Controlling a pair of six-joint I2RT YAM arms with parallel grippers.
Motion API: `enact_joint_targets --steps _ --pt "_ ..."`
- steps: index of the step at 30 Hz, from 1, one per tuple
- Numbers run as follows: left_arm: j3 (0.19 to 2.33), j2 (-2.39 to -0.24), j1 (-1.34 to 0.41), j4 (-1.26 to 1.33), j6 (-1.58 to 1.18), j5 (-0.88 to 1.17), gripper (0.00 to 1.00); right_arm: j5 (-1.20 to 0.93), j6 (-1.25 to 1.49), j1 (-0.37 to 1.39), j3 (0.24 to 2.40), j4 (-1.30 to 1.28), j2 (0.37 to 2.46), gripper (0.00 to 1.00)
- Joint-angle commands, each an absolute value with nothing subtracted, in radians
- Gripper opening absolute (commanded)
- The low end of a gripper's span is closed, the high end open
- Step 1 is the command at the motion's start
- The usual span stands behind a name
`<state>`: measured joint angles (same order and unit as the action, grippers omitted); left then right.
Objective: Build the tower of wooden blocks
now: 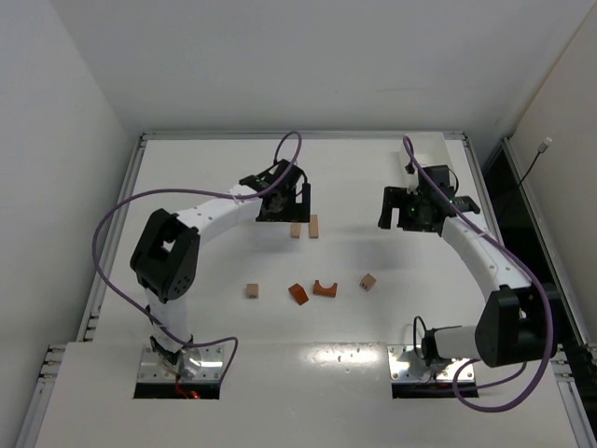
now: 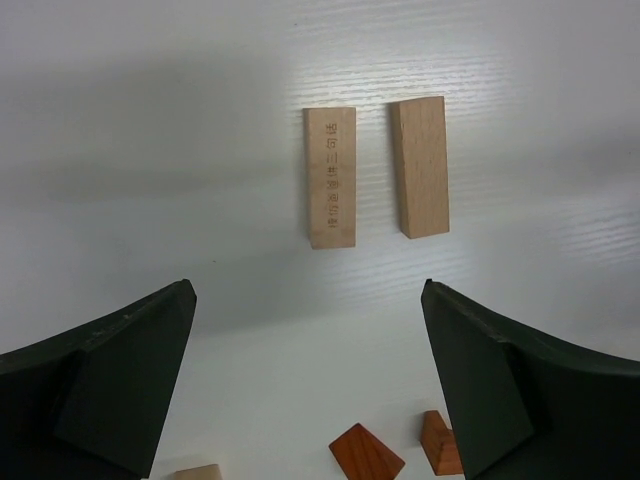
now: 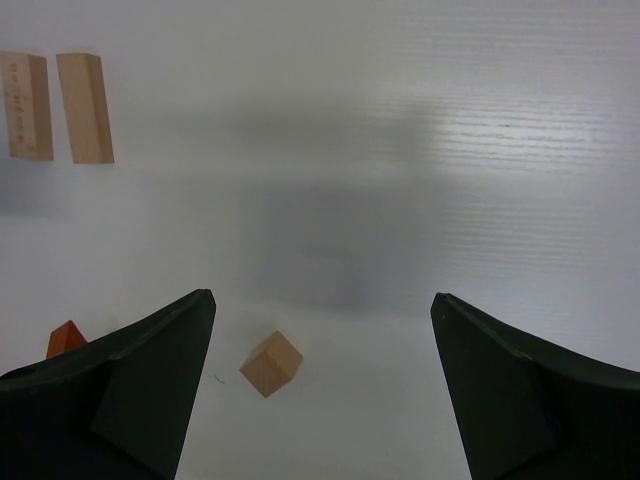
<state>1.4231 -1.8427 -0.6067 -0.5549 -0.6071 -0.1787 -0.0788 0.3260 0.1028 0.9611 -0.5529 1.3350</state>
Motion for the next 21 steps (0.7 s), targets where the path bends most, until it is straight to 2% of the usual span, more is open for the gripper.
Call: enact_joint_targets --steps 1,3,5,21 --pt "1.474 -1.900 -0.603 -0.537 -0.627 -0.150 0.95 -0.081 0.342 0.107 1.028 -0.509 1.338 0.86" --pt "1.531 -1.957 -0.603 -0.548 -0.638 -0.138 0.95 -0.081 0.342 0.107 1.028 -0.509 1.338 0.86" --pt "1.568 -1.991 -0.612 -0.557 -0.638 -0.138 1.00 -0.072 0.342 0.107 1.017 -0.518 1.315 0.86" --pt "1.677 -2.125 -0.673 -0.548 -0.638 -0.104 1.00 -0.072 0.342 0.089 0.971 -0.537 1.275 0.86"
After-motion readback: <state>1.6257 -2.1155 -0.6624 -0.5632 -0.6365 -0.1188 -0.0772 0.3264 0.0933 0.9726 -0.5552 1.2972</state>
